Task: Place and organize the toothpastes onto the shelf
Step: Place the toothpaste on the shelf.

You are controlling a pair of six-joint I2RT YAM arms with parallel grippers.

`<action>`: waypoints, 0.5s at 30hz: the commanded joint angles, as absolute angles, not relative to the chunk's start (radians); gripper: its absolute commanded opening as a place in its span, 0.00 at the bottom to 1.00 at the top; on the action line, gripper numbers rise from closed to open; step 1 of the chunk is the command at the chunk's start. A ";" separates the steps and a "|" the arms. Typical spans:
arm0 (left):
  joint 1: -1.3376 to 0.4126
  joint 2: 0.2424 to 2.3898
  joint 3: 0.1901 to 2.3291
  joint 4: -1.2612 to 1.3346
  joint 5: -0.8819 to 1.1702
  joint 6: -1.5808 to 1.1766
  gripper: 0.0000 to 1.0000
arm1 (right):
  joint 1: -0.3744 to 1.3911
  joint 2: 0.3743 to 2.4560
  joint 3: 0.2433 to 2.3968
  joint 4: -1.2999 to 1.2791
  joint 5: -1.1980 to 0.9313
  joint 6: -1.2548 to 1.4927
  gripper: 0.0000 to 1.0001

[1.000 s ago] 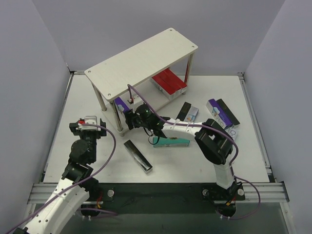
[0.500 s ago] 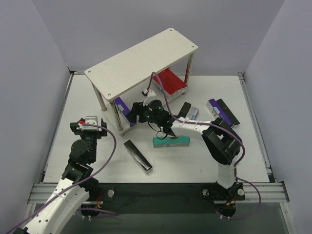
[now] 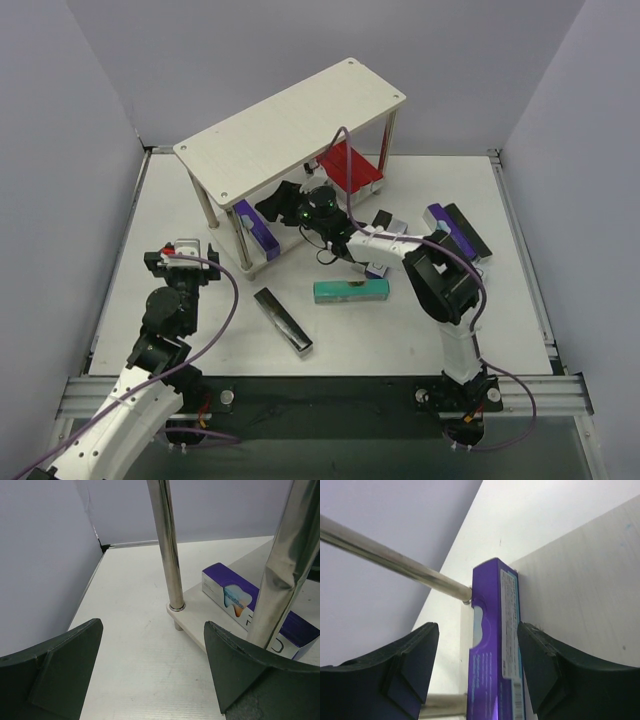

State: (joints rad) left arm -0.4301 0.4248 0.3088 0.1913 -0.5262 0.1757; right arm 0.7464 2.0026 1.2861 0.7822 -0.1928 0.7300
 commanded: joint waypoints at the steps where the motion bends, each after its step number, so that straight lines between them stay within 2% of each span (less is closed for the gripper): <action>1: -0.423 0.417 0.310 0.235 -0.525 0.164 0.94 | 0.753 2.094 1.393 0.862 -0.213 0.811 0.64; 7: -0.423 0.414 0.310 0.232 -0.520 0.160 0.94 | 0.758 2.189 1.497 0.833 -0.216 0.844 0.64; 15: -0.423 0.411 0.310 0.233 -0.519 0.156 0.94 | 0.793 2.252 1.545 0.811 -0.224 0.853 0.55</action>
